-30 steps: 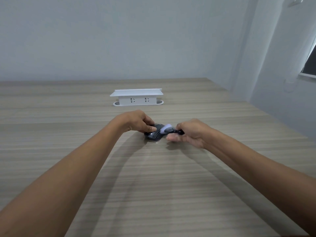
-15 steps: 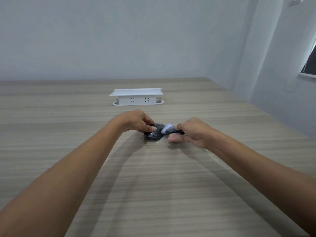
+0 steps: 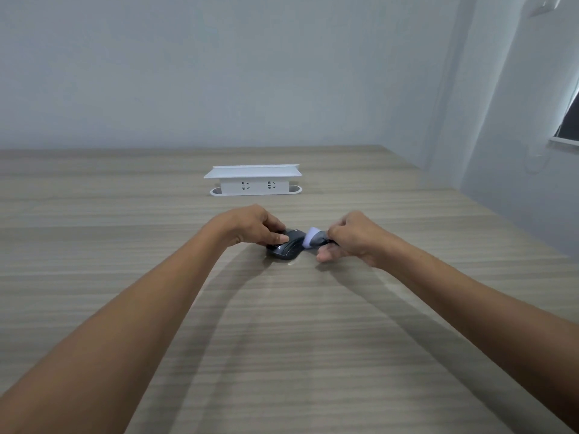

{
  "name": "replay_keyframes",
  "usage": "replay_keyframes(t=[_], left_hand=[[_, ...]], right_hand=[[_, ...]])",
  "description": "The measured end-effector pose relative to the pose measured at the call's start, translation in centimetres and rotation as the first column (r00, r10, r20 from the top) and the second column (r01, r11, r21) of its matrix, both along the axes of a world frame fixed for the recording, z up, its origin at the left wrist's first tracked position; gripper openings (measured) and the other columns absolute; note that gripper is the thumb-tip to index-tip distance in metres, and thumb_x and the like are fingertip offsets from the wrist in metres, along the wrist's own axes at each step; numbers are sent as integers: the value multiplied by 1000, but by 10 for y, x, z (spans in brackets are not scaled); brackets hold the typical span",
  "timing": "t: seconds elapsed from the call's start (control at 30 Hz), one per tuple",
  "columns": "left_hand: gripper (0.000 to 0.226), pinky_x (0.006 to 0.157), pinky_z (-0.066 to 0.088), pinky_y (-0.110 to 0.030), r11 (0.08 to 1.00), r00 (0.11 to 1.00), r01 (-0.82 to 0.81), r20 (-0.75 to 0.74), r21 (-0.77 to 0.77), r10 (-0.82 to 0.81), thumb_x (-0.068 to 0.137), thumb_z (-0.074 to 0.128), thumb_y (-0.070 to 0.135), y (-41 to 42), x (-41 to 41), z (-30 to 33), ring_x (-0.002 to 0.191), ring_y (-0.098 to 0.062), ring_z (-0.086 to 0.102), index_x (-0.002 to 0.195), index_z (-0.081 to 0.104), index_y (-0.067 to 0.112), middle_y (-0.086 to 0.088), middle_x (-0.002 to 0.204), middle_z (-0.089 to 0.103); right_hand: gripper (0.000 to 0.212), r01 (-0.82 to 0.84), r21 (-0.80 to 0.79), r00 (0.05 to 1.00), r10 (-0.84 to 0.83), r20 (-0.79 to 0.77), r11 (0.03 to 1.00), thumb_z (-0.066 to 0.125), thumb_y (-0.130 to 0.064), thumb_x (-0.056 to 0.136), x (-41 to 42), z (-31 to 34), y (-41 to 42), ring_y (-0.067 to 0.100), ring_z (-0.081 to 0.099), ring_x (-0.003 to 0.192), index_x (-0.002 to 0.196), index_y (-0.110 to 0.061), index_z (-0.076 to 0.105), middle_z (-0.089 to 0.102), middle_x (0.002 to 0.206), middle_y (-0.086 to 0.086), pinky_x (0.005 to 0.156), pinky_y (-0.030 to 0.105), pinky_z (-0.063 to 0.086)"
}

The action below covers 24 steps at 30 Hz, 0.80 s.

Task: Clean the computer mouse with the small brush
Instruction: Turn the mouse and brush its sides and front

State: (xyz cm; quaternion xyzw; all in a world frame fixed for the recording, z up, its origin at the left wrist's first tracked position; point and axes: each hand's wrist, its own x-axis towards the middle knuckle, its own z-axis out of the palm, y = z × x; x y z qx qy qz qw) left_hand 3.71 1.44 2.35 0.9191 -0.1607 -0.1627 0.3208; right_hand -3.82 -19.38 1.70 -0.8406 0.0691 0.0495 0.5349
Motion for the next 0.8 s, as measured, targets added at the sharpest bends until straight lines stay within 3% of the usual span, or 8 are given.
replay_keyframes(t=[0.03,0.1,0.2,0.3,0.4,0.5,0.67,0.8], left_hand=[[50,117,40,-32,1000,1000,7,-2,-3,-7,91,76,23,0,0,0,125,-18,62,138,64,12,-2,133,68],[48,116,39,-30,999,999,41,-1,2,-41,93,74,22,1,-1,1,127,-17,61,139,63,14,-1,134,68],[44,115,41,-29,995,995,97,14,9,-97,95,70,19,4,-2,1,125,-16,62,138,64,15,0,130,70],[46,115,42,-32,993,993,117,12,-2,-117,92,74,25,5,-3,0,122,-12,64,137,65,18,5,127,72],[53,108,47,-29,992,991,126,34,20,-127,80,83,42,3,-5,-2,112,-10,68,128,71,22,8,116,76],[59,100,51,-28,993,989,109,91,51,-113,75,87,41,2,-6,-5,106,-13,70,128,70,22,6,111,77],[56,100,52,-30,993,990,118,77,23,-119,74,89,34,6,0,-8,106,-16,70,126,71,24,5,108,77],[55,102,51,-30,991,989,136,57,4,-136,74,89,33,8,4,-9,105,-14,71,126,72,26,6,108,78]], right_hand=[[43,3,-55,1000,-2,15,998,65,12,83,2,0,-3,33,69,84,49,-13,75,69,85,21,98,53,54],[32,22,-60,999,-19,51,998,62,7,86,4,1,-7,38,74,83,61,-10,73,74,86,26,94,51,57],[7,93,-73,981,-78,178,993,56,-5,96,10,4,-11,30,71,62,92,-3,61,71,76,17,70,41,63],[16,114,-200,956,-52,289,973,58,-14,96,18,4,-16,20,68,52,103,0,60,69,74,9,51,26,52],[24,119,-235,937,-31,347,965,63,-17,92,23,6,-14,18,67,53,101,5,62,69,79,9,47,20,47],[27,87,-270,912,33,409,959,66,-19,91,25,10,-6,15,62,53,97,7,63,68,80,12,42,11,44],[23,54,-432,897,146,416,900,66,-23,92,33,10,-7,15,59,55,90,0,66,66,70,3,57,30,53],[20,54,-501,898,178,403,864,66,-22,92,33,13,-12,6,53,56,90,-3,70,59,64,-5,55,22,41]])
